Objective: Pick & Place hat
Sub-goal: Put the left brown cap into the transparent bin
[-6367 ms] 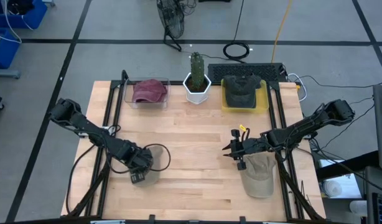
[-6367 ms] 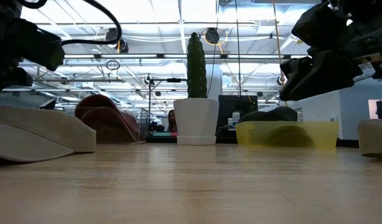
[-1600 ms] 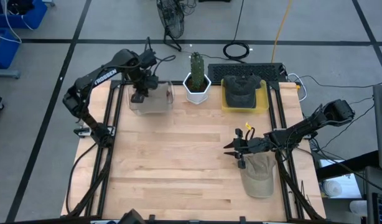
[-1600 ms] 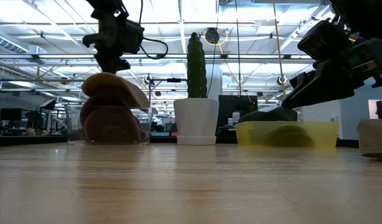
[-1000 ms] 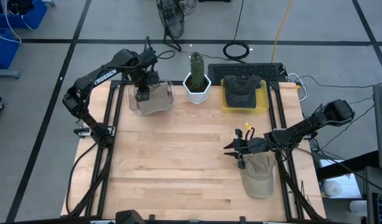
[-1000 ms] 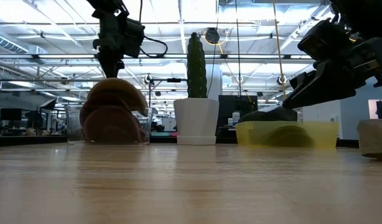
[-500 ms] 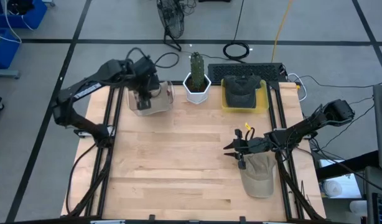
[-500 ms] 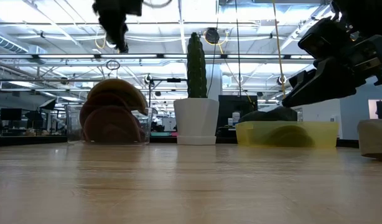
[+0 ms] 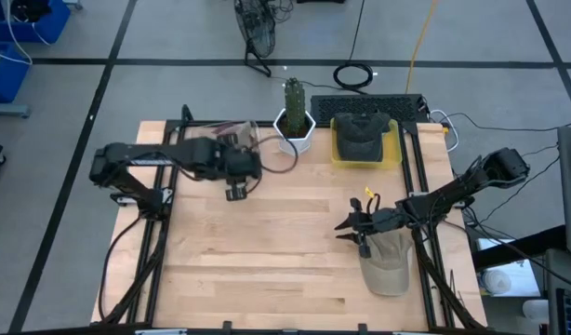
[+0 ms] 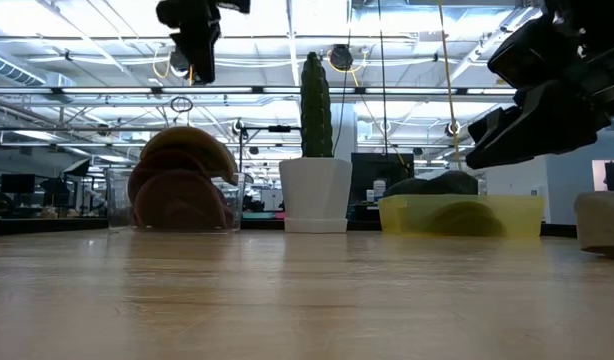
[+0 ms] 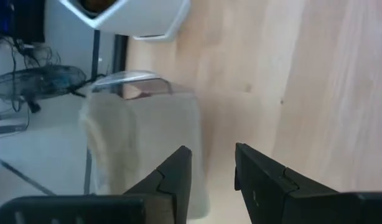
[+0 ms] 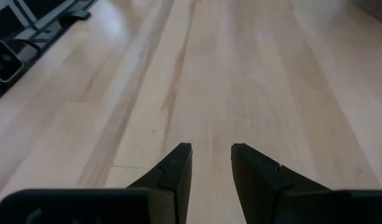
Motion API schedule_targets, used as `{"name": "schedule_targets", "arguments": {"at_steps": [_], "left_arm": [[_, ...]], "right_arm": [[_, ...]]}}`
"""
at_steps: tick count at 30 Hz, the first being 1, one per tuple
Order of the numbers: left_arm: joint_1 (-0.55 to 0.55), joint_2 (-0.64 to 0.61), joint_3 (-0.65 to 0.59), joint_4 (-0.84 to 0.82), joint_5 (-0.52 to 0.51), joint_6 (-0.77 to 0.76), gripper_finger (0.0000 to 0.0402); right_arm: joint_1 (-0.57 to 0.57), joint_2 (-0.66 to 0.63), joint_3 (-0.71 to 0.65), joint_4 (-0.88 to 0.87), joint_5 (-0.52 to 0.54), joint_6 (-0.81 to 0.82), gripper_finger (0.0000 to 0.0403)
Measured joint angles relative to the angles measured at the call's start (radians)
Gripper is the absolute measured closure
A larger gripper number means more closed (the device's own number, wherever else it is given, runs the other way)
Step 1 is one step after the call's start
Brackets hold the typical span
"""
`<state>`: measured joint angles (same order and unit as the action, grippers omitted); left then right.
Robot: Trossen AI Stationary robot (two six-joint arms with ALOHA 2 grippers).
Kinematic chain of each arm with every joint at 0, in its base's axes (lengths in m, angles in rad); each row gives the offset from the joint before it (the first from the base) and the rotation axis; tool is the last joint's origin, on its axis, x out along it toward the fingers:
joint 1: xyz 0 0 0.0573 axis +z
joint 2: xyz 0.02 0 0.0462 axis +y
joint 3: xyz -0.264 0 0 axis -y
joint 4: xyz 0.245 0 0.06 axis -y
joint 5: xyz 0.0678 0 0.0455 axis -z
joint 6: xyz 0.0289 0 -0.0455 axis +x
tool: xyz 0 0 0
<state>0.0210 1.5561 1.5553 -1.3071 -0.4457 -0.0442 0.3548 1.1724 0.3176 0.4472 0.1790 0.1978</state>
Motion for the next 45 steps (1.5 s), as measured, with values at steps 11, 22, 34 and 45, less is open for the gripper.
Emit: {"name": "schedule_targets", "arguments": {"at_steps": [11,22,34,45], "left_arm": [[-0.032,0.159,-0.011,-0.134,-0.11,-0.184,0.0174],[0.001,0.262,-0.011,-0.187,-0.176,-0.191,0.0077],[0.043,0.298,-0.011,-0.264,-0.193,-0.195,0.0173],[0.115,0.297,-0.009,-0.266,-0.192,-0.136,0.0295]], "right_arm": [[0.007,0.0,0.0,0.016,0.002,-0.003,0.0303],[0.007,0.0,0.0,0.004,0.002,-0.001,0.0303],[0.007,0.0,0.0,0.0,0.002,0.003,0.0303],[0.007,0.0,0.0,-0.003,0.002,0.008,0.0303]]}}
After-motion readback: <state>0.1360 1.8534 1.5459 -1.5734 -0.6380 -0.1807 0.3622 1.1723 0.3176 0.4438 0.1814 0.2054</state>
